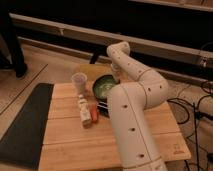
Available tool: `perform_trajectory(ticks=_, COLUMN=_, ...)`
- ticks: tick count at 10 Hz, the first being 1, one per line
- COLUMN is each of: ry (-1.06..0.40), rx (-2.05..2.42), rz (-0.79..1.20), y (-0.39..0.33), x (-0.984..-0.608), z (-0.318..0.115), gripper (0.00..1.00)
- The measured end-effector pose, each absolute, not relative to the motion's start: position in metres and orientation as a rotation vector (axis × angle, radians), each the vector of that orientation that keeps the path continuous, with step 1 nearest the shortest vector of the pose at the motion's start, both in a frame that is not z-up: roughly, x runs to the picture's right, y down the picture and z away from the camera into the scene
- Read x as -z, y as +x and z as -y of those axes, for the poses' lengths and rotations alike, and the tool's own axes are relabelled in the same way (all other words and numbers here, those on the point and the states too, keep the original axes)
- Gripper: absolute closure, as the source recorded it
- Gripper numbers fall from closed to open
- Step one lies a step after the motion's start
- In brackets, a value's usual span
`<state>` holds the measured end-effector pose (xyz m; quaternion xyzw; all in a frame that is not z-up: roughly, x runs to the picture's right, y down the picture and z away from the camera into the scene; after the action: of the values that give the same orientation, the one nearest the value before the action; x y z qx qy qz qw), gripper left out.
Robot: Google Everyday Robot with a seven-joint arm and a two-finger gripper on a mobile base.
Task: Drag the ceramic bowl in a circle
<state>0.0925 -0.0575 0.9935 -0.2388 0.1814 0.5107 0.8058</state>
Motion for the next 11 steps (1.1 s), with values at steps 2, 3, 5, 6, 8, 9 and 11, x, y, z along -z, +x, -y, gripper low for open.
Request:
perform_trajectory(ticks=2, ry=-0.520, rx=-1.084, rz=-0.413, y=0.095, x=-0.988, z=0.055, gripper=0.73)
perform_trajectory(ticks=3, ry=-0.522, rx=-1.095, rz=-0.426, y=0.100, x=-0.985, z=0.053, gripper=0.63)
perform_trajectory(ticks=5, ry=-0.532, rx=-1.116, rz=-0.445, y=0.106, x=-0.982, z=0.049, gripper=0.43)
perform_trajectory(ticks=6, ry=-0.550, rx=-1.126, rz=-0.447, y=0.104, x=-0.981, z=0.045, gripper=0.34)
perform_trajectory(ticks=8, ry=-0.613, rx=-1.134, rz=-0.443, y=0.090, x=-0.981, z=0.029, gripper=0.27)
perform_trajectory(ticks=9, ry=-0.639, rx=-1.137, rz=-0.439, y=0.083, x=-0.982, z=0.023, gripper=0.27)
perform_trajectory(ticks=11, ry=-0.670, rx=-1.144, rz=-0.424, y=0.075, x=-0.982, z=0.019, gripper=0.27)
